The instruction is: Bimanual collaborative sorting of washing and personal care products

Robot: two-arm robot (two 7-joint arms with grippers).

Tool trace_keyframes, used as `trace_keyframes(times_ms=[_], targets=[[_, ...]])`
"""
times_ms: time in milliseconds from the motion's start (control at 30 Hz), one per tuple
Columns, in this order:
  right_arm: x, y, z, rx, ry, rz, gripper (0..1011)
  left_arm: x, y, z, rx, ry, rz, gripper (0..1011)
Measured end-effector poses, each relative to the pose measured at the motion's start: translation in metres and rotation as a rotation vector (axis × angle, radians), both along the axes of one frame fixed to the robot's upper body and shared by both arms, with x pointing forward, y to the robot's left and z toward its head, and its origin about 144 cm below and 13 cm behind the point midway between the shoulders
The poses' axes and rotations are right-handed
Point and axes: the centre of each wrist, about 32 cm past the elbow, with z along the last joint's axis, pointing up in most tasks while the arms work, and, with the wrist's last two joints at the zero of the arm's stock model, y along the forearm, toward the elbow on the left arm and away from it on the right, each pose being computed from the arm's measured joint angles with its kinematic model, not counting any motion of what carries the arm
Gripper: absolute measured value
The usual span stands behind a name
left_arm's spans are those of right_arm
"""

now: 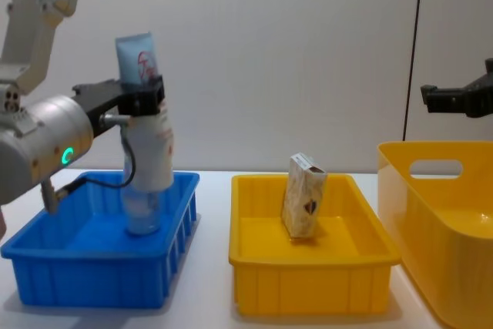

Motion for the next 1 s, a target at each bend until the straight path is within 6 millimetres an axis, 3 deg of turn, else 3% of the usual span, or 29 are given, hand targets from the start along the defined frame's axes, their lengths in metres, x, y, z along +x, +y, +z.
trace_keyframes(times_ms=[567,1000], targets=[[0.000,0.000,0.000,0.000,0.000,0.000,1004,0.008,-0.023,0.030,-0.062,-0.100,-0.215,270],[0.000,0.000,0.000,0.000,0.000,0.000,1004,0.012,-0.047,0.039,-0.110,-0.147,-0.360,270]])
